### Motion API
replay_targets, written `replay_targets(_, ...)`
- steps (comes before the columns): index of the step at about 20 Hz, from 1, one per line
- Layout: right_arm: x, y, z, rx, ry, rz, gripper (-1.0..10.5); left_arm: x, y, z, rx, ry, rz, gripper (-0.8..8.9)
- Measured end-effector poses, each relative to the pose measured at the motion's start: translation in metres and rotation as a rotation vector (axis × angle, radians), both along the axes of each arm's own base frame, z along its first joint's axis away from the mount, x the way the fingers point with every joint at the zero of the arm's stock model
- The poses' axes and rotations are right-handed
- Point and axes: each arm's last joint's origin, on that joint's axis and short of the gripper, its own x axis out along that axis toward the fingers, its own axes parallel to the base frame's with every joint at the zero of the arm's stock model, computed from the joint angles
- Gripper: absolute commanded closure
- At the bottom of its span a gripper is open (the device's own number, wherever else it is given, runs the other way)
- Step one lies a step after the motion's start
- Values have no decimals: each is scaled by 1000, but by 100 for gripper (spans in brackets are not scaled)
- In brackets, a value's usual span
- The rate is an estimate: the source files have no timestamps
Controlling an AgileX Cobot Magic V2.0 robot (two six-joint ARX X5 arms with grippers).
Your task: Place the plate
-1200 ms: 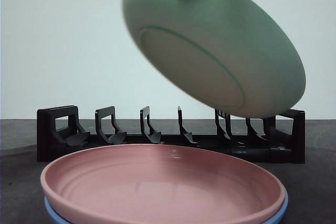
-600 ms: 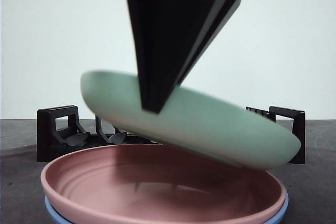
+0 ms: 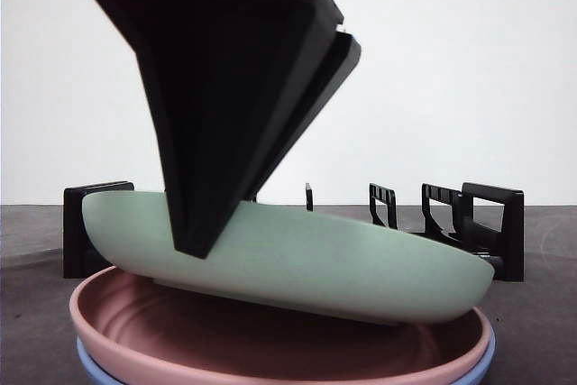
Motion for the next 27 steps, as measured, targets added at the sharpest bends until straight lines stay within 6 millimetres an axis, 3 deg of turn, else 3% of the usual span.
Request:
replay_targets(4,0,0,0,2,4,0,914,0,0,0,0,0,0,430)
replay_targets(7,0,1,0,17,18,0,779,0,0,0,0,0,0,430)
replay_targets(12,-2,4,2,68,101,-19,696,0,0,0,0,0,0,430)
replay_targets(15,6,3,20,134,93,-75,680,0,0,0,0,0,0,430)
replay_targets(20,59,-50,72,291,-107,-338,680,0,0,0,0,0,0,430)
replay_targets(27,156,-160,92,358,-250,-762,680,1,0,1,-3,-12,0,430)
